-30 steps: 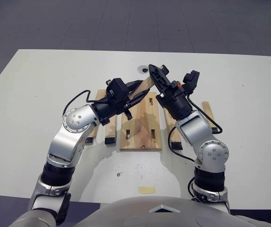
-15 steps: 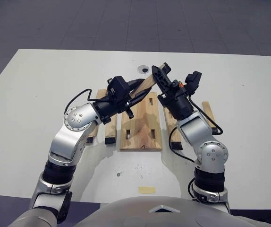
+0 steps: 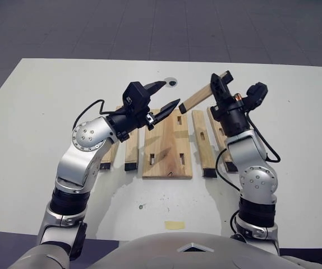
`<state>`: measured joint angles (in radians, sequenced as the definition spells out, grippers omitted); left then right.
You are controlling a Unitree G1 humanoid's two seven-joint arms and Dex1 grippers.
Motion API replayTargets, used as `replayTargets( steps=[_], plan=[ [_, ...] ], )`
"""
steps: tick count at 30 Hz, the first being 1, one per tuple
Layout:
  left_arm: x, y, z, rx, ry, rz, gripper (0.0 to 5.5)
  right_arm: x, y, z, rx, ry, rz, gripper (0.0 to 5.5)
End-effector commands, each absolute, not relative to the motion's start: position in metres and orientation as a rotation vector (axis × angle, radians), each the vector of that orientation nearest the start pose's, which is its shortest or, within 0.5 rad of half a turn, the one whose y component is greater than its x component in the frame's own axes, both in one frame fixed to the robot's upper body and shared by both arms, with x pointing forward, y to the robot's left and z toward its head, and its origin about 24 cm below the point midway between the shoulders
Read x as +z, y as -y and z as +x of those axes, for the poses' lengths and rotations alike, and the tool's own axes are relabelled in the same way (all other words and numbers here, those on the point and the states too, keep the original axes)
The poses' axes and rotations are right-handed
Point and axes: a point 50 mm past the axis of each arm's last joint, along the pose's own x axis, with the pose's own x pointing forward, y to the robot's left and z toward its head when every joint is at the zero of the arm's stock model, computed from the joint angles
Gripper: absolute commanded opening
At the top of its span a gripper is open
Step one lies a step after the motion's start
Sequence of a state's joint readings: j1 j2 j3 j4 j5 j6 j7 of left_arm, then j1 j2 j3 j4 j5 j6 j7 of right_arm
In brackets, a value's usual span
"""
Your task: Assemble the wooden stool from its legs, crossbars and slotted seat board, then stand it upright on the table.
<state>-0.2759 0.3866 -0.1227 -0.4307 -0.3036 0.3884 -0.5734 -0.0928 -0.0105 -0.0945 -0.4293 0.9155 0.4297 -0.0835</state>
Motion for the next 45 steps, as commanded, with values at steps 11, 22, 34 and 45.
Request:
replayTargets(
  steps=[11, 22, 34, 45],
  plan=[
    [0.155, -0.141, 0.276, -0.562, 0.137, 0.240, 5.38, 0.094, 0.153, 0.234, 0.080, 0.029, 0.587, 0.40],
    [0.149, -0.140, 0.277, -0.553, 0.124, 0.269, 5.40, 0.087, 0.151, 0.239, 0.073, 0.021, 0.503, 0.40],
    [0.144, -0.140, 0.278, -0.545, 0.120, 0.303, 5.40, 0.083, 0.148, 0.239, 0.085, -0.036, 0.335, 0.40],
    [0.141, -0.139, 0.275, -0.532, 0.121, 0.309, 5.40, 0.085, 0.143, 0.241, 0.127, -0.047, 0.253, 0.40]
  ],
)
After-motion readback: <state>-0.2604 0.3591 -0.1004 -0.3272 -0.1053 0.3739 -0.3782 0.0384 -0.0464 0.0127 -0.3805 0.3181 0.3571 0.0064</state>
